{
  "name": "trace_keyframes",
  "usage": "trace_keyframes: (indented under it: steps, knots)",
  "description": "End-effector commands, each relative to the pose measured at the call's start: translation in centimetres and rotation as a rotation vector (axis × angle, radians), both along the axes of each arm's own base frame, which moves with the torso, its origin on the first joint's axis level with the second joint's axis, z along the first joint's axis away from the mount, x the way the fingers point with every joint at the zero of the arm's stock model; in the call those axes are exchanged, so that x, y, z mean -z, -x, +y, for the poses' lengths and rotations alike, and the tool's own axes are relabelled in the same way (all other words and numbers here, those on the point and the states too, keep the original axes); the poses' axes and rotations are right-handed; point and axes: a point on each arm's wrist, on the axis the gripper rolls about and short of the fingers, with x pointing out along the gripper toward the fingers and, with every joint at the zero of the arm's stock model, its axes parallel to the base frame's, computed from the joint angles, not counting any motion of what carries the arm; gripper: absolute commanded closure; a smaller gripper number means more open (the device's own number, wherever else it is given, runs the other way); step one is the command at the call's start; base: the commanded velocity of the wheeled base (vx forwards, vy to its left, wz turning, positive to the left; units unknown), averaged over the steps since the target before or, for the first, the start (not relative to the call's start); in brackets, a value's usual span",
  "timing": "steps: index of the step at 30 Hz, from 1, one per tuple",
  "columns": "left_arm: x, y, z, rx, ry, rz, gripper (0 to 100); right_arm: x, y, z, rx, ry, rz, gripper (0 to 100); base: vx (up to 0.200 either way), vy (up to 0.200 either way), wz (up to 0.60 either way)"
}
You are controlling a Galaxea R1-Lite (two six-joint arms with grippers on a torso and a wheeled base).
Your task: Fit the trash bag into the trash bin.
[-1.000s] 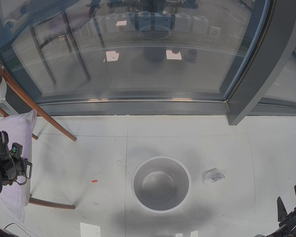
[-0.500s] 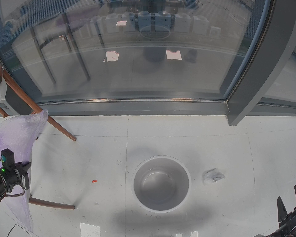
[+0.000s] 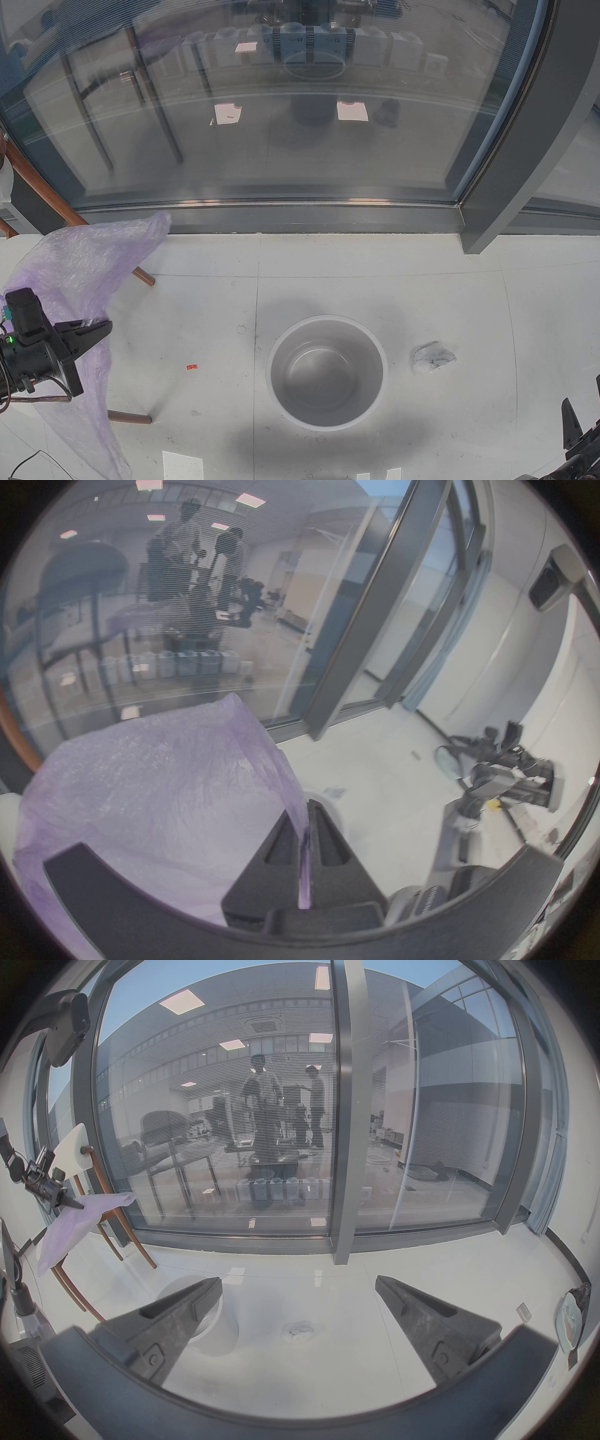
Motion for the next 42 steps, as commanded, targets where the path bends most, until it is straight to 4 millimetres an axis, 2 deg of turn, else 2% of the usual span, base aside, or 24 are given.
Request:
trace_keyframes:
  steps: [1,8,13,14,21,27,39,41,42]
  knots:
    - [-1.4,-2.4,-5.0,0.246,0.097,0.057,100,0.5,-0.1,0.0,0.000,0.000,0.017,0,0.000,0.000,0.00]
    - [-0.8,-2.0,-9.4,0.434,0.161,0.138,100,0.5,-0.1,0.0,0.003,-0.006,0.009,0,0.000,0.000,0.00]
    - [-0.3,-2.7,-11.3,0.480,0.145,0.174,100,0.5,-0.1,0.0,0.003,-0.006,0.009,0,0.000,0.000,0.00]
    - [-0.2,-2.9,-12.3,0.504,0.139,0.182,100,0.5,-0.1,0.0,0.003,-0.006,0.009,0,0.000,0.000,0.00]
    - [-0.6,-3.4,-15.4,0.573,0.151,0.211,100,0.5,-0.1,0.0,0.003,-0.008,0.009,0,0.000,0.000,0.00]
    - [-0.7,-3.1,-16.5,0.560,0.161,0.231,100,0.5,-0.1,0.0,0.003,-0.008,0.009,0,0.000,0.000,0.00]
    - [-1.0,-2.9,-16.5,0.554,0.190,0.242,100,0.5,-0.1,0.0,0.003,-0.006,0.010,0,0.000,0.000,0.00]
    - [-1.2,-2.8,-16.7,0.562,0.195,0.238,100,0.5,-0.1,0.0,0.001,-0.006,0.012,0,0.000,0.000,0.00]
    - [-1.8,-2.2,-17.4,0.594,0.205,0.224,100,0.5,-0.1,0.0,0.001,-0.008,0.013,0,0.000,0.000,0.00]
